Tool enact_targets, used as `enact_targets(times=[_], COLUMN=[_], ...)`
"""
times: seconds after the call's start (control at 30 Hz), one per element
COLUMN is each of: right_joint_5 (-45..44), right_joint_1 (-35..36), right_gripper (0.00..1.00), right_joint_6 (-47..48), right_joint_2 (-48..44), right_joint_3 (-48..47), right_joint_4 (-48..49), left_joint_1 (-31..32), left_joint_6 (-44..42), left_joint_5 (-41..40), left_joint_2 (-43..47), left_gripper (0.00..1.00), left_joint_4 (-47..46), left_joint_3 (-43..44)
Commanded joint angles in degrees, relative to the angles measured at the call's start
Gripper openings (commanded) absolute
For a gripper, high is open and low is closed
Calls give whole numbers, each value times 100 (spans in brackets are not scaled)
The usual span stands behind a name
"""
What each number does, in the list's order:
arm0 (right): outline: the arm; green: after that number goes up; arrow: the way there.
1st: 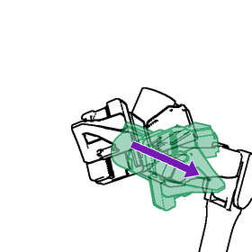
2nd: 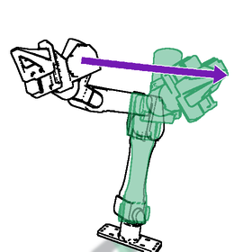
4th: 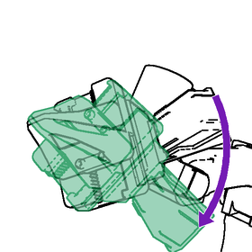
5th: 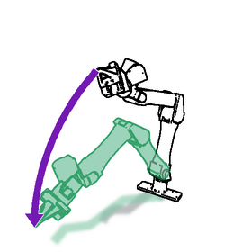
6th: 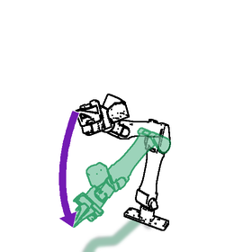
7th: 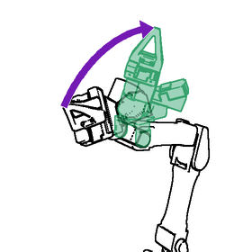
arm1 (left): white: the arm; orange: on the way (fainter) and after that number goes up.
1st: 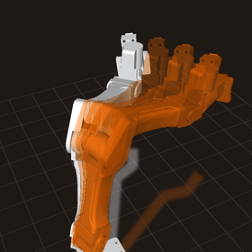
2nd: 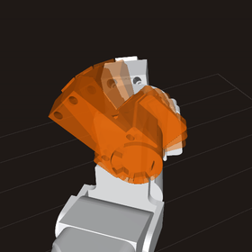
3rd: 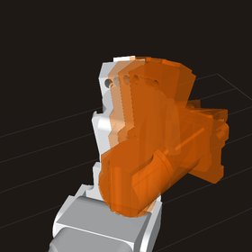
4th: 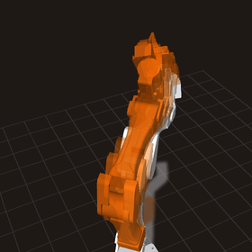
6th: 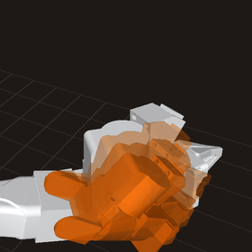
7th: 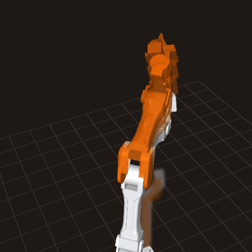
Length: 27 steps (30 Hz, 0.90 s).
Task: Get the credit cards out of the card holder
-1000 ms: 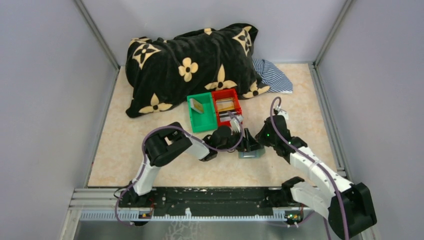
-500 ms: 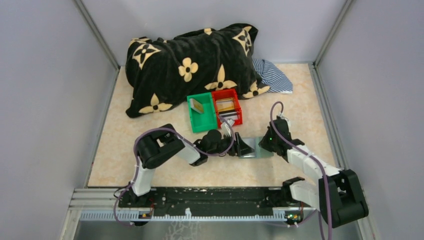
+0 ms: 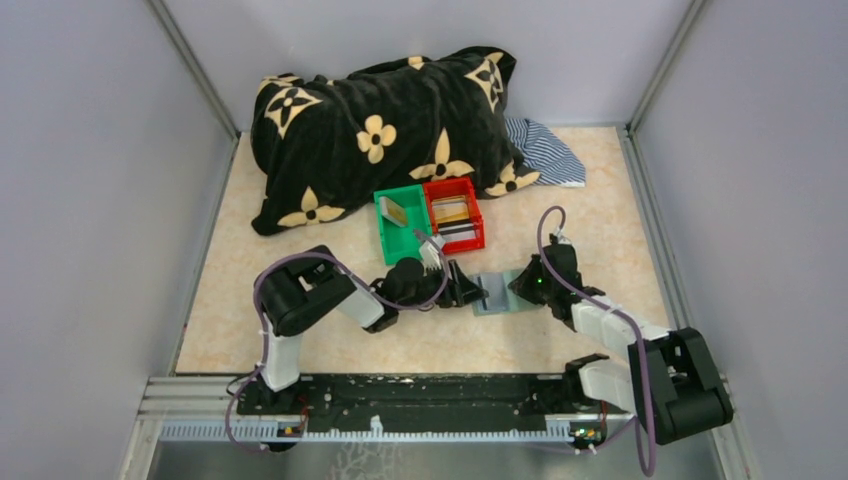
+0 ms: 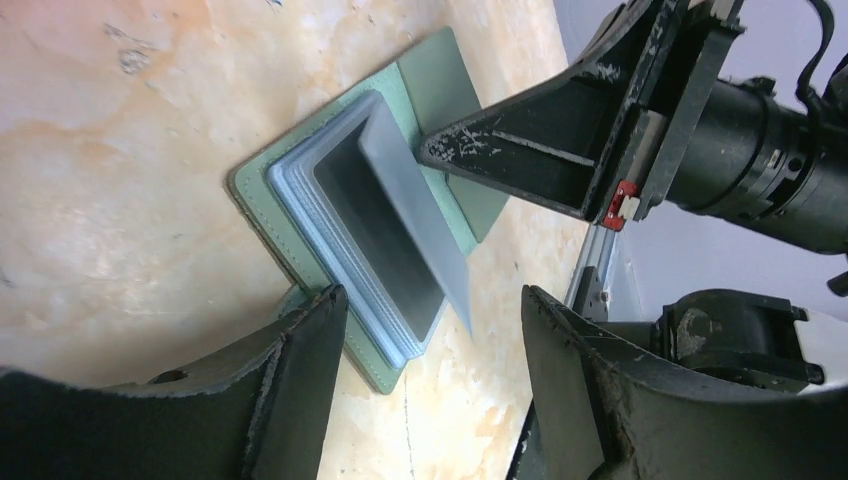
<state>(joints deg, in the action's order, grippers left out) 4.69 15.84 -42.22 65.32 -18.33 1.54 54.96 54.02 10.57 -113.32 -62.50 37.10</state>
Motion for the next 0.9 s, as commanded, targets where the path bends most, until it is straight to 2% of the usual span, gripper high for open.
enact_targets(times=[0.0,0.3,0.87], right_joint_5=[152,62,124], right_joint_1=[-2,-2,-5], right_gripper=[0,0,0], right_joint_6=[-9,42,49], right_joint_2=[212,66,30], right_joint_3=[269,233,338], right_joint_4=[-22,-140,-39], left_joint_1=[-134,-112,-107], left_joint_6=[-263,-52,-29], left_joint_5=[-104,189,292], left_joint_2=[98,-93,838], left_gripper=[72,71,69], left_joint_4=[530,327,729], left_joint_3=[-37,257,342])
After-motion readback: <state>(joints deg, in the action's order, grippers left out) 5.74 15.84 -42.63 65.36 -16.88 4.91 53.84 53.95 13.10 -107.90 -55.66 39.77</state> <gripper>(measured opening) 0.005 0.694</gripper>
